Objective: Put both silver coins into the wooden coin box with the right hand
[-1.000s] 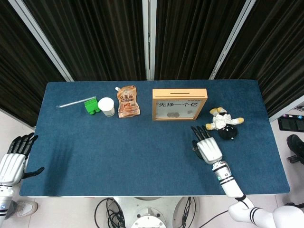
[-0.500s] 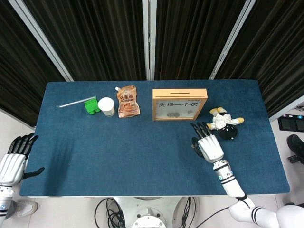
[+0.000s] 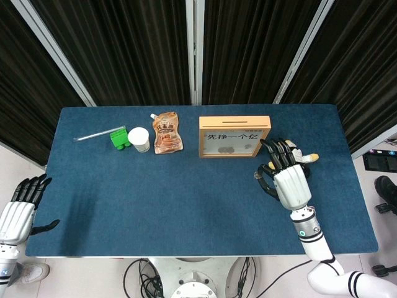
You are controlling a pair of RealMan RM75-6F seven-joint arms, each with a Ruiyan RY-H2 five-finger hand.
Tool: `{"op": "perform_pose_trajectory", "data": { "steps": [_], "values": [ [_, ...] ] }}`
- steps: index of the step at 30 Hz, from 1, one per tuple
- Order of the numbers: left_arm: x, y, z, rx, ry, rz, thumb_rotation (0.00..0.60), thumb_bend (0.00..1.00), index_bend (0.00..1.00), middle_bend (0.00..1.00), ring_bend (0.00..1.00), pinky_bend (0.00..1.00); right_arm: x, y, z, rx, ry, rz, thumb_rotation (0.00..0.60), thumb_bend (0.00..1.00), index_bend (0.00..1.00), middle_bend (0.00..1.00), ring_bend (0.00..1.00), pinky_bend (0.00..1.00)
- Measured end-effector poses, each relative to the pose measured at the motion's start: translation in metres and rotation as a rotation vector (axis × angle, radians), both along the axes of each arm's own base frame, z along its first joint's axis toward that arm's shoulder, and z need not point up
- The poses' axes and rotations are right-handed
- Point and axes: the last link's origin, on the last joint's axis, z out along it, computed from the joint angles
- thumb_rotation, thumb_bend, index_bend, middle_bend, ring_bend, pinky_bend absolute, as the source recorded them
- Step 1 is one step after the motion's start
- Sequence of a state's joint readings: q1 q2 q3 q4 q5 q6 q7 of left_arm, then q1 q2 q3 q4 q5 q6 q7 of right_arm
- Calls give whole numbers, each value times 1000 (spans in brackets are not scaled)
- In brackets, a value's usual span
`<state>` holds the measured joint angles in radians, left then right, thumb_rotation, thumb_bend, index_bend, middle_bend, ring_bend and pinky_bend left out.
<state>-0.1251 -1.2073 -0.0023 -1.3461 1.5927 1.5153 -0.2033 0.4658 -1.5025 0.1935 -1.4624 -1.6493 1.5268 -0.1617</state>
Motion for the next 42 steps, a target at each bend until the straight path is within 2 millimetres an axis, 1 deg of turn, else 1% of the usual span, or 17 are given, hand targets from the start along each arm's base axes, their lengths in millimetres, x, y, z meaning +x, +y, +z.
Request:
{"op": "perform_pose_trajectory", "data": {
  "steps": [1,4,9,13,17,22,28,31,37,42],
  "values": [
    [1,0,0,-1,0,-2,600,27,49,8,0,0,8,-6,8,-13,-14,1,600,395,708,73,0,0],
    [2,0,0,-3,-1,-7,600,28,49,8,0,0,24,-25,22,-11,-42,-28,600,395,710,73,0,0],
    [3,1,-1,-13,1,-7,600,27,49,8,0,0,42,-58,37,39,-56,-131,600,413,725,73,0,0],
    [4,4,-3,-20,0,-9,600,27,49,8,0,0,61,-85,47,81,-35,-223,600,425,737,73,0,0],
    [6,6,-4,-24,1,-13,600,28,49,8,0,0,81,-106,51,116,-2,-290,600,428,739,73,0,0],
    [6,8,-3,-25,1,-12,600,28,49,8,0,0,105,-127,49,166,21,-369,600,430,740,73,0,0],
    [6,10,-2,-25,0,-8,600,28,49,8,0,0,128,-146,42,207,66,-444,600,430,744,73,0,0],
    [5,10,-2,-24,-3,-6,600,27,49,8,0,0,135,-151,37,229,94,-466,600,431,749,73,0,0],
    [3,11,-2,-26,-4,-3,600,28,49,8,0,0,136,-154,27,274,139,-512,600,433,752,73,0,0],
    [2,12,-1,-23,-4,-3,600,28,49,8,0,0,135,-157,23,275,169,-526,600,433,752,73,0,0]
  ]
}}
